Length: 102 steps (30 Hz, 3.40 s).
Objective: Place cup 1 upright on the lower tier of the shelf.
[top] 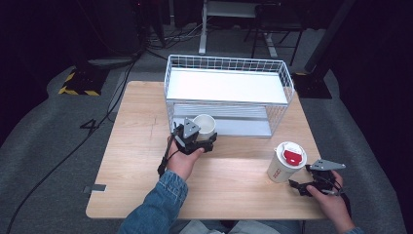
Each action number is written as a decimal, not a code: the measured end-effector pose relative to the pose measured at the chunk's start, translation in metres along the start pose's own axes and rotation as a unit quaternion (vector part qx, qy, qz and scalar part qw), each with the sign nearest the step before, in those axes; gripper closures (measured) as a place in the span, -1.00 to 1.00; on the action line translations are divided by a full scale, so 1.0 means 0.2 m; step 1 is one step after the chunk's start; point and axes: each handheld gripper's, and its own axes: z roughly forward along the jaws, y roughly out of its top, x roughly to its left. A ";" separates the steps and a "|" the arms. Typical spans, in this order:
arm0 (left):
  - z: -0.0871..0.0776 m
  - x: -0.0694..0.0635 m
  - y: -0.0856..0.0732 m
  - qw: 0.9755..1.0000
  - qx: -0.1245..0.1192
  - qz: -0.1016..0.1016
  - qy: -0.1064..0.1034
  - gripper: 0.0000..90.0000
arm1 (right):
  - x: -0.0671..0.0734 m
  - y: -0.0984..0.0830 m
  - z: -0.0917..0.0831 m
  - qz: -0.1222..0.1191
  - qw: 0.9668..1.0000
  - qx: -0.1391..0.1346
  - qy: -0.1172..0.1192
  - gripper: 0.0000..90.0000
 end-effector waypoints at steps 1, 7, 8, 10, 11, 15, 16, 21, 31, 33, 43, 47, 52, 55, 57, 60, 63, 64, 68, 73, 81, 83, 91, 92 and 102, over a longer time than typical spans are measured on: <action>0.01 0.00 0.01 1.000 -0.004 -0.002 -0.003 -0.52 | 0.00 0.00 0.00 0.000 1.000 0.000 0.000 -1.00; 0.08 0.02 0.03 1.000 -0.013 0.007 0.005 -0.52 | 0.00 0.00 0.00 0.001 1.000 0.000 -0.001 -1.00; 0.09 0.02 0.04 1.000 -0.014 0.010 0.004 -0.52 | 0.00 0.00 0.00 0.001 1.000 0.000 -0.001 -1.00; 0.11 0.03 0.04 1.000 -0.018 0.013 0.007 -0.52 | 0.00 0.00 0.00 0.001 1.000 0.000 0.000 -1.00; 0.12 0.03 0.05 1.000 -0.020 0.015 0.008 -0.52 | 0.00 0.00 0.00 0.001 1.000 0.000 0.000 -1.00; 0.15 0.03 0.05 0.999 -0.033 0.008 0.013 -0.52 | 0.00 0.00 0.00 0.001 1.000 0.000 0.000 -1.00; 0.17 0.03 0.05 0.999 -0.032 0.005 0.017 -0.52 | 0.00 0.00 0.00 0.001 1.000 0.001 0.000 -1.00; 0.23 0.06 0.05 0.999 -0.033 -0.006 0.028 -0.52 | 0.00 0.00 0.00 0.001 1.000 0.001 0.000 -1.00; 0.33 0.11 0.05 0.997 -0.056 -0.018 0.045 -0.52 | 0.00 0.00 0.00 0.001 1.000 0.000 0.000 -1.00; 0.35 0.12 0.04 0.997 -0.056 -0.018 0.050 -0.52 | 0.00 0.00 0.00 0.001 1.000 0.000 0.000 -1.00; 0.45 0.16 0.03 0.997 -0.048 -0.025 0.064 -0.52 | 0.00 0.00 0.00 0.001 1.000 0.000 0.000 -1.00; 0.48 0.16 0.03 0.996 -0.038 -0.024 0.071 -0.52 | 0.00 0.00 0.00 0.001 1.000 0.000 0.001 -0.99; 0.52 0.15 0.03 0.997 -0.031 -0.022 0.073 -0.52 | 0.00 0.00 0.00 0.001 1.000 0.000 0.001 -0.99; 0.54 0.15 0.02 0.997 -0.021 -0.023 0.077 -0.53 | 0.00 0.00 0.00 0.001 1.000 0.000 0.001 -0.99; 0.55 0.16 0.01 0.997 -0.017 -0.023 0.071 -0.56 | 0.00 0.00 0.00 0.001 1.000 0.000 0.001 -0.99; 0.56 0.17 0.00 0.997 -0.019 -0.023 0.073 -0.59 | 0.00 0.00 0.00 0.001 1.000 0.000 0.001 -0.99; 0.56 0.17 0.00 0.997 -0.021 -0.026 0.068 -0.65 | 0.00 0.00 0.00 0.000 1.000 0.000 0.002 -0.99; 0.56 0.17 0.00 0.997 -0.023 -0.027 0.062 -0.65 | 0.00 0.00 0.00 0.000 1.000 0.000 0.002 -0.99; 0.55 0.17 0.01 0.997 -0.031 -0.020 0.069 -0.65 | 0.00 0.00 0.00 0.000 1.000 0.000 0.002 -0.99; 0.52 0.16 0.02 0.997 -0.030 -0.011 0.071 -0.65 | 0.00 0.00 0.00 -0.002 1.000 0.000 0.004 -0.99; 0.46 0.14 -0.01 0.996 -0.034 0.011 0.076 -0.65 | 0.00 0.00 0.00 -0.002 1.000 0.000 0.004 -0.99; 0.43 0.14 -0.02 0.997 -0.029 0.013 0.077 -0.65 | 0.00 0.00 0.00 -0.002 1.000 0.000 0.004 -0.99; 0.33 0.13 -0.01 0.996 -0.041 0.027 0.074 -0.65 | 0.00 0.00 0.00 -0.002 1.000 0.001 0.004 -0.99; 0.31 0.12 0.00 0.996 -0.044 0.023 0.073 -0.65 | 0.00 0.00 0.00 -0.002 1.000 0.000 0.004 -0.99; 0.15 0.07 0.03 0.996 -0.042 0.032 0.066 -0.65 | 0.00 0.00 0.00 -0.002 1.000 0.001 0.004 -0.99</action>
